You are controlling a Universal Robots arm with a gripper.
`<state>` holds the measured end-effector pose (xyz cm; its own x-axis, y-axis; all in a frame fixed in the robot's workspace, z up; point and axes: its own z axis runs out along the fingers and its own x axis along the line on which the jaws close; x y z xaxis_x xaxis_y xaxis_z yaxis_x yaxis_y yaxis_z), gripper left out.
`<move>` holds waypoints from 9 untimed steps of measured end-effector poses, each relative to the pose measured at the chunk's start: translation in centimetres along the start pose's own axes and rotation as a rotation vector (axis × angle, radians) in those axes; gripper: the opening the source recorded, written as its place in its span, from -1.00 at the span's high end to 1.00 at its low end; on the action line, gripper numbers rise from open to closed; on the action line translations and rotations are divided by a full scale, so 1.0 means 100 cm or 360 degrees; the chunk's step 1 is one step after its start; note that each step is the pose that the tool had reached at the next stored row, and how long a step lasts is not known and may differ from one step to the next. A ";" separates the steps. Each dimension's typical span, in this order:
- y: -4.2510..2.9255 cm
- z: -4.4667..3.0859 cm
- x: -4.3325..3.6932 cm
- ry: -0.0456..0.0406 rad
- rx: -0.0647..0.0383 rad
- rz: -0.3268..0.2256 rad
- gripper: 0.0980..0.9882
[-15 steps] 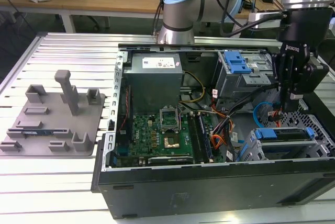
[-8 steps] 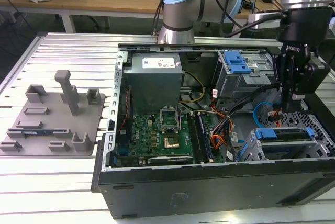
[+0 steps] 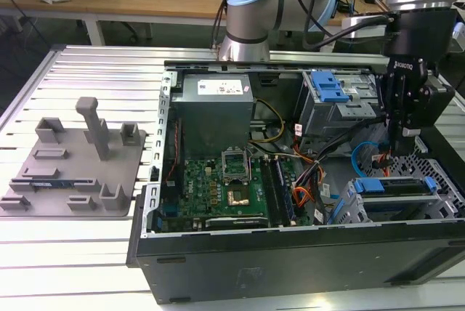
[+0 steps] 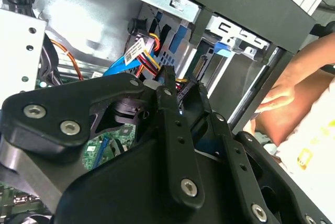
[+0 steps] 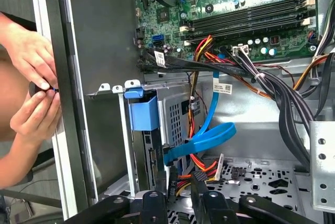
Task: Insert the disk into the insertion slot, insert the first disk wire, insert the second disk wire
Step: 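Insert the first disk wire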
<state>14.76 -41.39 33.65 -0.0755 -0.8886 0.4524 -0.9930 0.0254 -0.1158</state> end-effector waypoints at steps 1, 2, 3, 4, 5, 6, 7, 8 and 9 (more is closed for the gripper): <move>0.0000 0.0000 0.0000 0.0000 0.0000 0.0000 0.50; 0.0000 0.0000 0.0000 0.0000 0.0000 0.0000 0.50; 0.0000 0.0000 0.0000 0.0000 0.0000 0.0000 0.54; 0.0000 0.0000 0.0000 0.0000 0.0000 0.0000 0.69; 0.0000 0.0001 0.0000 0.0000 0.0000 0.0000 0.85; 0.0000 0.0001 0.0000 0.0000 0.0000 0.0000 0.85; 0.0000 0.0001 0.0000 0.0000 0.0000 0.0000 0.85; 0.0000 0.0001 0.0000 0.0000 0.0000 0.0000 0.85; 0.0000 0.0001 0.0000 0.0000 0.0000 0.0000 0.85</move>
<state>14.76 -41.39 33.64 -0.0755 -0.8886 0.4525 -0.9930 0.0255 -0.1157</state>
